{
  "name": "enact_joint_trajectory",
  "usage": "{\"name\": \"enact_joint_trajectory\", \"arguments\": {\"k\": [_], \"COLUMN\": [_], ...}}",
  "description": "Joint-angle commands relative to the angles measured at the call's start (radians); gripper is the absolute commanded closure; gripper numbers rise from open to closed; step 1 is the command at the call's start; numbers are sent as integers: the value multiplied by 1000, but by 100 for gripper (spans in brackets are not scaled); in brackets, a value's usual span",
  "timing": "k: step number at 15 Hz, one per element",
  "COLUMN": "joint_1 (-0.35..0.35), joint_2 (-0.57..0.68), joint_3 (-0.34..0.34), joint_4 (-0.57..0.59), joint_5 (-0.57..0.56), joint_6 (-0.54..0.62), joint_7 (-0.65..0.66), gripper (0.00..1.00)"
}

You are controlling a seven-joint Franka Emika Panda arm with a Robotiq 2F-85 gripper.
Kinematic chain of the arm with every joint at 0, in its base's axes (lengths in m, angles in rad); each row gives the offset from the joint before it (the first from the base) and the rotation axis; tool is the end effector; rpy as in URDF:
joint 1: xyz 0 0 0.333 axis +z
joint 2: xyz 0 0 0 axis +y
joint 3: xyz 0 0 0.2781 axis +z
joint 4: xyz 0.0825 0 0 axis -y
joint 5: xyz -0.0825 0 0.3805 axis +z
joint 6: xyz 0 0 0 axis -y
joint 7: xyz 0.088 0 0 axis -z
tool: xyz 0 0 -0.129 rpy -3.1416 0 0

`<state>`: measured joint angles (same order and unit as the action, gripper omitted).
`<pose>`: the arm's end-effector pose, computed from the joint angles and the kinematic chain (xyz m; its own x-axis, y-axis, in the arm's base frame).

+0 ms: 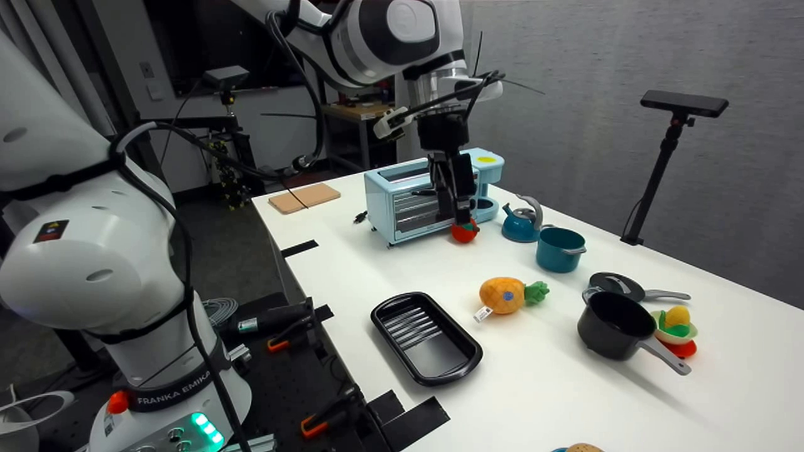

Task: Move the pineapple to the left

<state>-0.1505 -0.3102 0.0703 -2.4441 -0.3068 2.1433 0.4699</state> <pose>0.4472 -0.0552 0.3640 0.9256 -0.3620 0.1104 -0.3784 -0.8904 0.2531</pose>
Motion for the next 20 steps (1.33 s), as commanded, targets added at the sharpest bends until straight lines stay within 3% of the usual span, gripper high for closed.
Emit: {"name": "enact_joint_trajectory", "arguments": {"k": [1, 4, 11, 14, 20], "joint_1": [11, 12, 22, 71, 178], "joint_2": [5, 71, 325, 458, 708], "joint_3": [-9, 3, 16, -14, -98], "joint_4": [0, 19, 125, 231, 450], "joint_5": [-1, -17, -208, -273, -191], "joint_6": [21, 94, 316, 325, 285], "joint_7": [11, 44, 265, 351, 364], "gripper": [0, 0, 0, 0, 0]}}
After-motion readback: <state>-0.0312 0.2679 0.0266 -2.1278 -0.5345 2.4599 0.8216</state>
